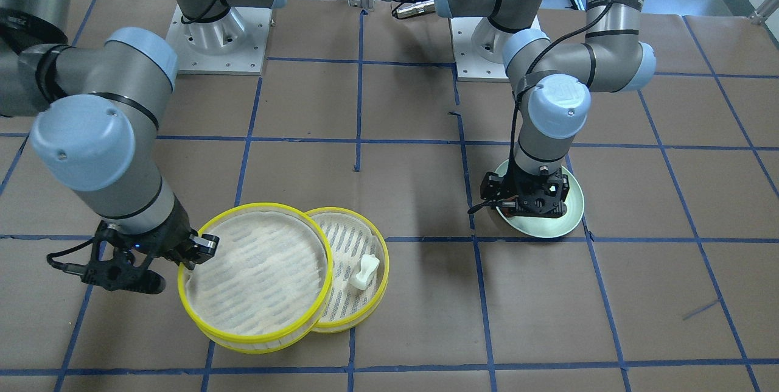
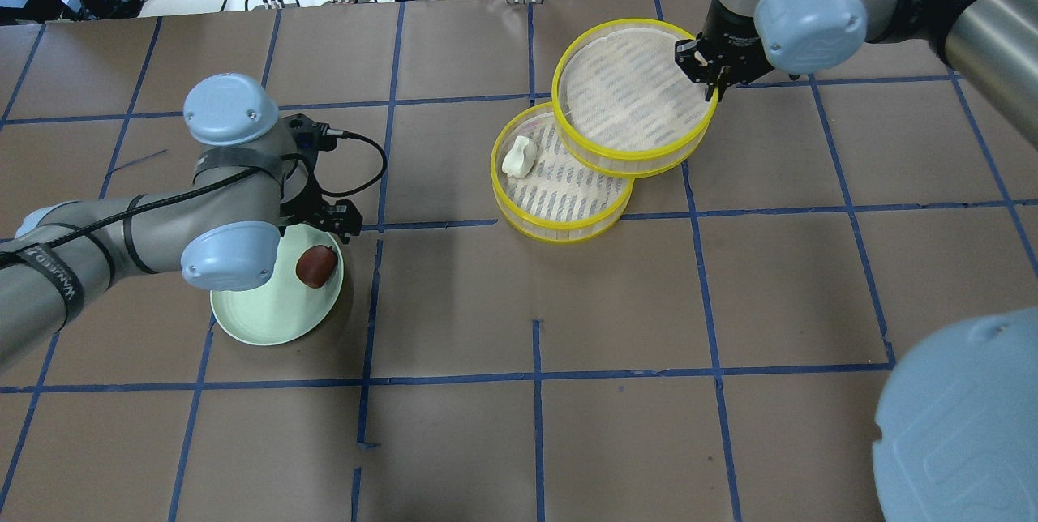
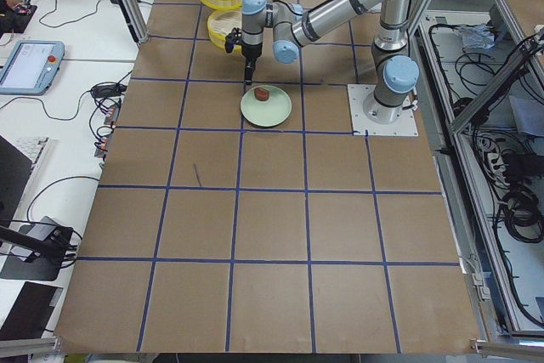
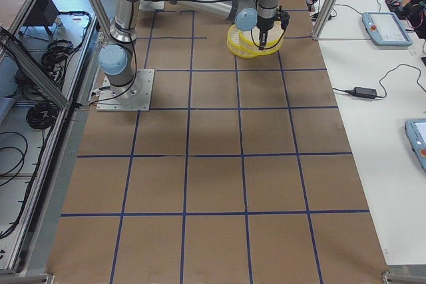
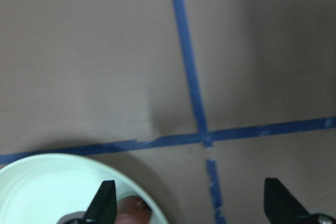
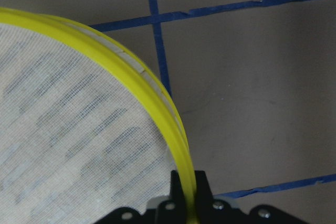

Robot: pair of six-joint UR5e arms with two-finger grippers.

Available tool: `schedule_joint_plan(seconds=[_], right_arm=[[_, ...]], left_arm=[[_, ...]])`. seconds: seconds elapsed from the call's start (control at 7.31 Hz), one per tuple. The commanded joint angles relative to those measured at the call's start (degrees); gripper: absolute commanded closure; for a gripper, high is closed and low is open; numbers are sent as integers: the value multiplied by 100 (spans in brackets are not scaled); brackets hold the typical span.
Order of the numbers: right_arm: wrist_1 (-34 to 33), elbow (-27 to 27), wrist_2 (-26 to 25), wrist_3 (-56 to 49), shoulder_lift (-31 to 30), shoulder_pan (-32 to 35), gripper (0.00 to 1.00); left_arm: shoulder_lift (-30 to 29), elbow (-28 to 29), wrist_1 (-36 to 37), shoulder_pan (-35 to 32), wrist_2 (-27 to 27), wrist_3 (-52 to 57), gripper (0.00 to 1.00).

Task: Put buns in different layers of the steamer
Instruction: 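Restack top tier with right gripper while left gripper returns to plate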

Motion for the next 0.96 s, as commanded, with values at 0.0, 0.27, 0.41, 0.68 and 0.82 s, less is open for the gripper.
schedule_joint_plan(seconds=[0.0,0.27,0.41,0.68,0.82], right_arm=[[-20,-16,206,761,168,419,92],[41,1,94,1026,239,709,92],[42,10,23,984,274,745,90],[59,54,22,757,309,737,90],[59,80,14,712,301,737,90]], left_arm=[[-10,-150,-209,469,-8,204,0],[-81,-89,-132,461,-61,160,0],[-72,-10,-123,452,-348,124,0],[-81,228,-237,443,-587,98,0],[-90,219,-367,443,-762,28,0]])
